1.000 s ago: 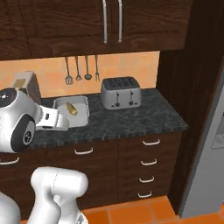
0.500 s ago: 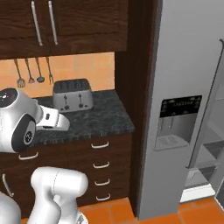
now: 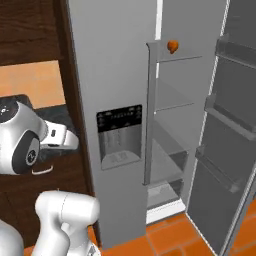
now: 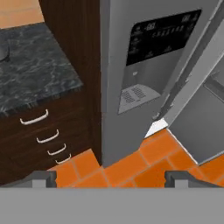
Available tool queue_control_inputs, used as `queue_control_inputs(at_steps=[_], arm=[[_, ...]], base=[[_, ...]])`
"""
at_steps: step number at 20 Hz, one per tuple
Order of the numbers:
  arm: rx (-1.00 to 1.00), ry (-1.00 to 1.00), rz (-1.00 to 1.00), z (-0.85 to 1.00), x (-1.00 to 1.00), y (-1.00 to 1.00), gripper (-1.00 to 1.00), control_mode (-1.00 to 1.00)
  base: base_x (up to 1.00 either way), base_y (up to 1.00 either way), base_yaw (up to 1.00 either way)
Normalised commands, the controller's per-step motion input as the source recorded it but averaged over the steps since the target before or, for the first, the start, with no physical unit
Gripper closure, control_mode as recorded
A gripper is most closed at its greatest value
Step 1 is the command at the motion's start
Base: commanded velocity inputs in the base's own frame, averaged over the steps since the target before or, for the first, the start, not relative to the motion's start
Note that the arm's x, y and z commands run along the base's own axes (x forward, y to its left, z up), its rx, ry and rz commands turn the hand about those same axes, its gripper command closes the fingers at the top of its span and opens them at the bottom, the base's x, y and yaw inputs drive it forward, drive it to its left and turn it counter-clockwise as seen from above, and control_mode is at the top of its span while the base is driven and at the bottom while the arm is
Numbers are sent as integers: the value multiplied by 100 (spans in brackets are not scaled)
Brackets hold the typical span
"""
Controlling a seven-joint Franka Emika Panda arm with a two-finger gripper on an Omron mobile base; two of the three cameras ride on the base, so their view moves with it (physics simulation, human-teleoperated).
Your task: Place one cucumber and one chicken drumstick in each tupperware on the nearby counter, to pack two identical lunches.
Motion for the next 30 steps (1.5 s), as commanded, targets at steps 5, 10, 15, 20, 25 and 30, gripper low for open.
queue_control_inputs(at_steps=[5,10,15,20,25,30], arm=[[0,0,0,0,0,0,-100,100],[0,0,0,0,0,0,-100,100],[0,0,0,0,0,0,-100,100],[0,0,0,0,0,0,-100,100],[0,0,0,0,0,0,-100,100],[0,0,0,0,0,0,-100,100]], base=[[29,-100,-15],[54,-90,-4],[72,-52,21],[64,-5,31],[58,-12,24],[13,-51,14]])
